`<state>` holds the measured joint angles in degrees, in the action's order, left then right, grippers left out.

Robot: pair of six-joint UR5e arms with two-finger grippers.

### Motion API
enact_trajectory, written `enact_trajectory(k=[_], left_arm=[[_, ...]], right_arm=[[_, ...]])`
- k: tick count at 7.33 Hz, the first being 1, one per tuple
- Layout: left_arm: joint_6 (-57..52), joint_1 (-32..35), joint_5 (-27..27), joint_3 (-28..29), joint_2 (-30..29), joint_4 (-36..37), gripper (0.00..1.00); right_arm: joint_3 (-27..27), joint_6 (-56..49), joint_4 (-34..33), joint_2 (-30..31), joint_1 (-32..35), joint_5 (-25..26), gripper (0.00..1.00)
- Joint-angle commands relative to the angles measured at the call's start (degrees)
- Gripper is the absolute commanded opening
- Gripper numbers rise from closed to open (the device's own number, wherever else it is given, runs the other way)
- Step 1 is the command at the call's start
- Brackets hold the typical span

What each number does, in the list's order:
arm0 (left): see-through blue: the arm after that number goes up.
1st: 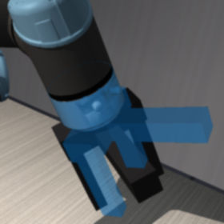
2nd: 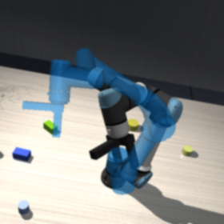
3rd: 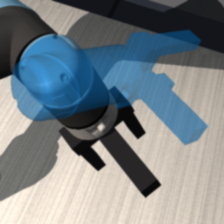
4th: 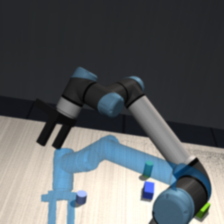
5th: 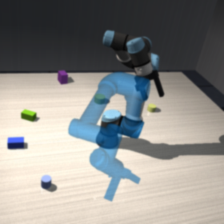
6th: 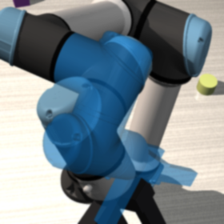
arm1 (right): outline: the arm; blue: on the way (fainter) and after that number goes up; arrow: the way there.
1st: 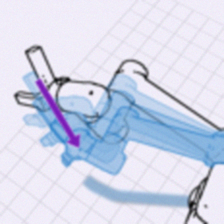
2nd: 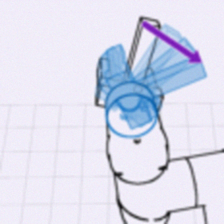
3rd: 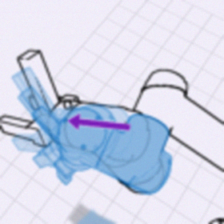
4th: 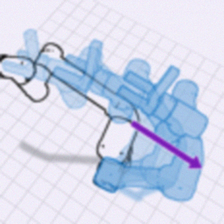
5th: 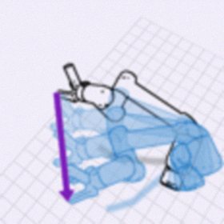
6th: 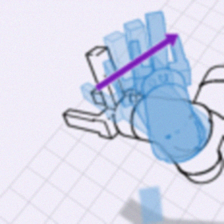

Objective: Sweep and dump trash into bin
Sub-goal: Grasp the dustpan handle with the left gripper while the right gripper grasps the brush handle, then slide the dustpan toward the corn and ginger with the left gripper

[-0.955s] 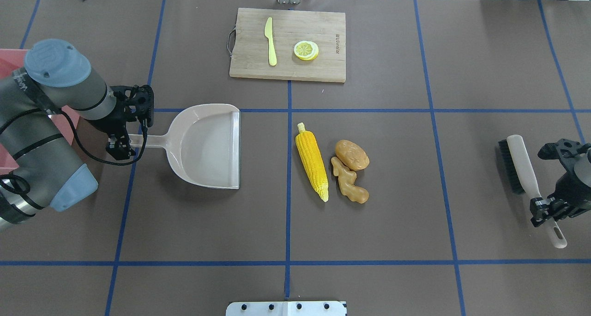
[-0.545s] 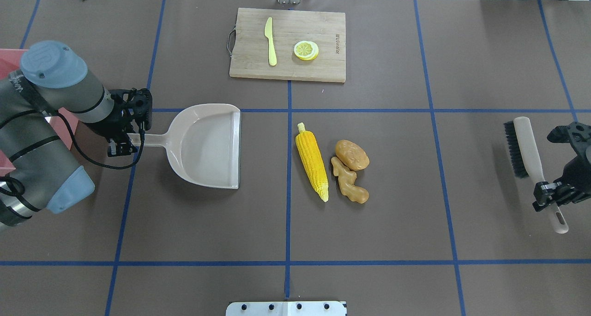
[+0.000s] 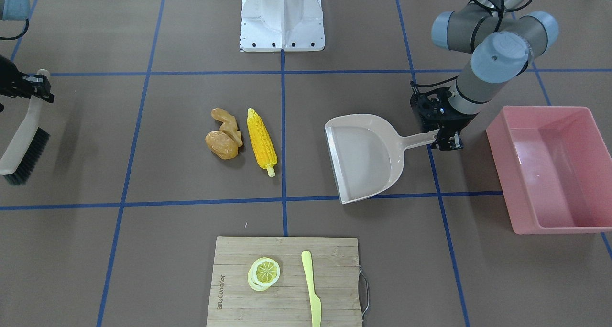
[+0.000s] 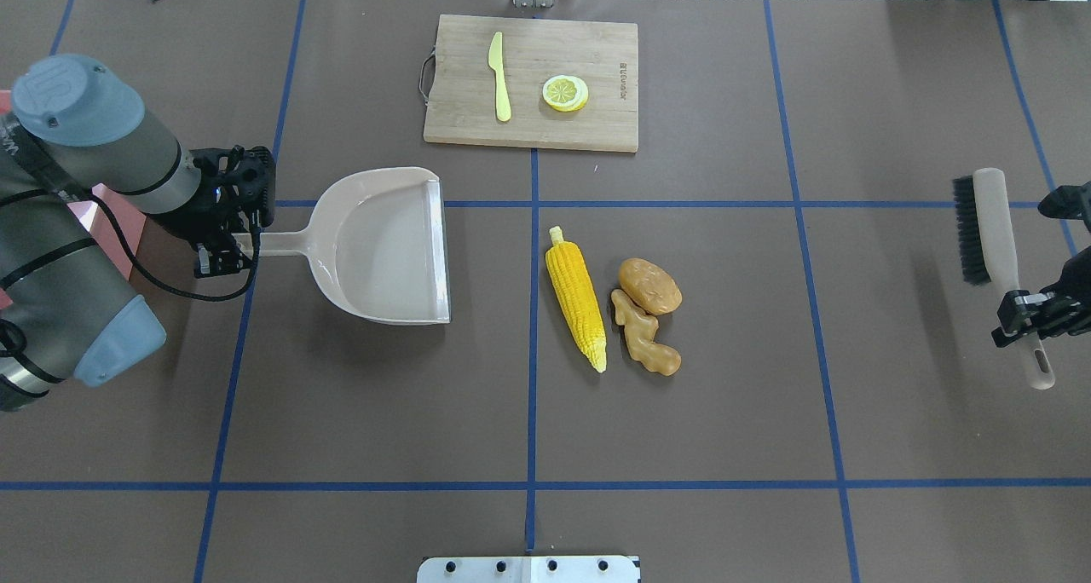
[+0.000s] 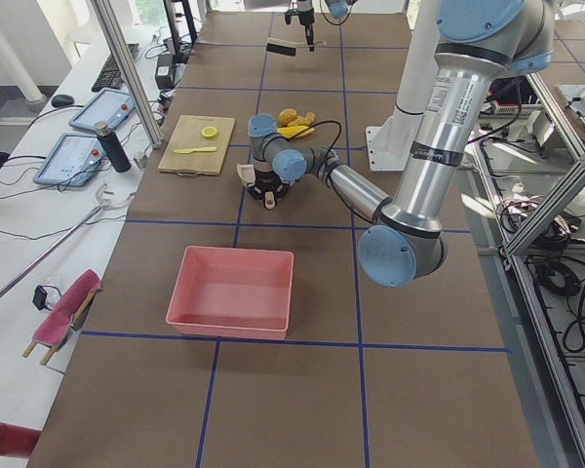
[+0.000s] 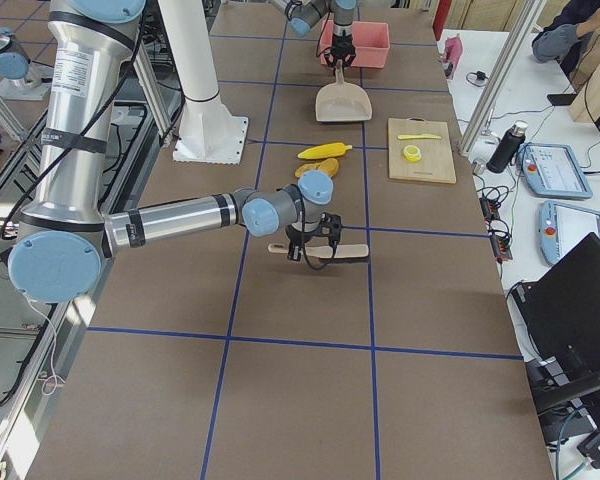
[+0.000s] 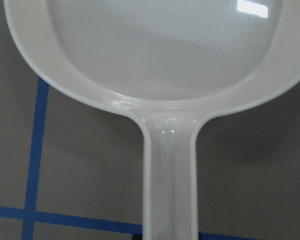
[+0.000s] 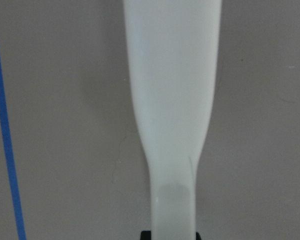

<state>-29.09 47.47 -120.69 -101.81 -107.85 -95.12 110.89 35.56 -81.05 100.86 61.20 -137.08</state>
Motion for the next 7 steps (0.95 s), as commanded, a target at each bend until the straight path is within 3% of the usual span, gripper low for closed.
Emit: enact_trajectory(k=[1, 3, 6, 7], left_arm=[[0.0, 0.7, 0.6, -3.0, -2.2, 6.7, 0.0], [0.0, -0.5, 1.6, -2.4, -7.8, 12.3, 0.0], [0.2, -8.8, 6.4, -1.3, -12.9, 17.9, 0.0], [0.3, -10.4, 7.1, -0.1, -14.2, 17.8, 0.0]], right_arm=[[0.2, -0.7, 0.1, -0.3, 6.0, -5.4, 0.0], [1.3, -0.1, -0.3, -0.6, 7.1, -5.7, 0.0], [1.6, 0.1, 0.2, -1.2, 6.9, -17.5, 0.0], [1.4, 0.3, 0.1, -0.7, 7.0, -18.8, 0.0]])
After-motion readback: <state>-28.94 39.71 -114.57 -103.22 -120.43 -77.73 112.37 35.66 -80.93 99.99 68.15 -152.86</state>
